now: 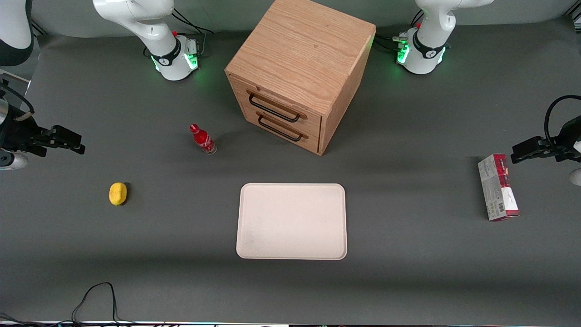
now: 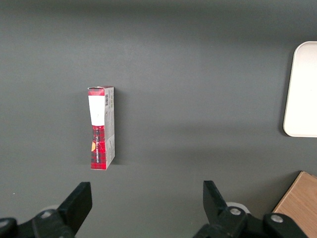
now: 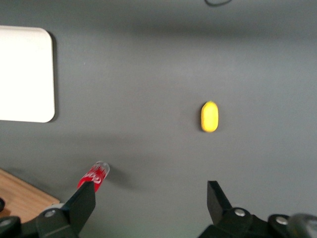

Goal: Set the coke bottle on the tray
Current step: 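Move the right gripper toward the red Coca-Cola bottle beside the cabinet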

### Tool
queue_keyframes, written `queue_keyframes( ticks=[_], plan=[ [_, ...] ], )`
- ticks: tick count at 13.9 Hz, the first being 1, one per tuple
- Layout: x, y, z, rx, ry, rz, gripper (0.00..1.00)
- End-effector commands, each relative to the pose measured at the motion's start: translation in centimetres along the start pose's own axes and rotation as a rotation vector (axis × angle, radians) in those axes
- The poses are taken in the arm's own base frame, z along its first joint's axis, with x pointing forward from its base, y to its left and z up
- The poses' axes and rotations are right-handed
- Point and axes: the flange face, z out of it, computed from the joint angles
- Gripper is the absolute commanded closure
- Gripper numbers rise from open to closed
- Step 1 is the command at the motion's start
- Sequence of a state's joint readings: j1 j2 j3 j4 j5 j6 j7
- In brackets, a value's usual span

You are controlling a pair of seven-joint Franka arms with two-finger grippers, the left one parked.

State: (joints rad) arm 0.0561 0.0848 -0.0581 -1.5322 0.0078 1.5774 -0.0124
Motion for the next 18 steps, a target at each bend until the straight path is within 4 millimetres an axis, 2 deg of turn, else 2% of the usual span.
queue_keyframes(
  ticks=[1, 4, 7, 9, 11, 15, 18],
  plan=[
    [-1.2, -5.0, 1.1, 0.037, -0.047, 0.053, 0.0],
    [-4.1, -14.0, 2.6, 0.029, -0.049, 0.083, 0.0],
    [-8.0, -18.4, 4.5, 0.026, -0.025, 0.011, 0.0],
    [-10.5, -18.5, 5.7, 0.03, -0.011, -0.011, 0.0],
    [-12.8, -20.0, 7.3, 0.023, -0.008, -0.07, 0.0],
    [-13.3, -20.1, 9.7, -0.01, -0.014, -0.089, 0.0],
    [-15.1, -19.1, 11.8, 0.002, 0.006, -0.087, 0.0]
  ],
)
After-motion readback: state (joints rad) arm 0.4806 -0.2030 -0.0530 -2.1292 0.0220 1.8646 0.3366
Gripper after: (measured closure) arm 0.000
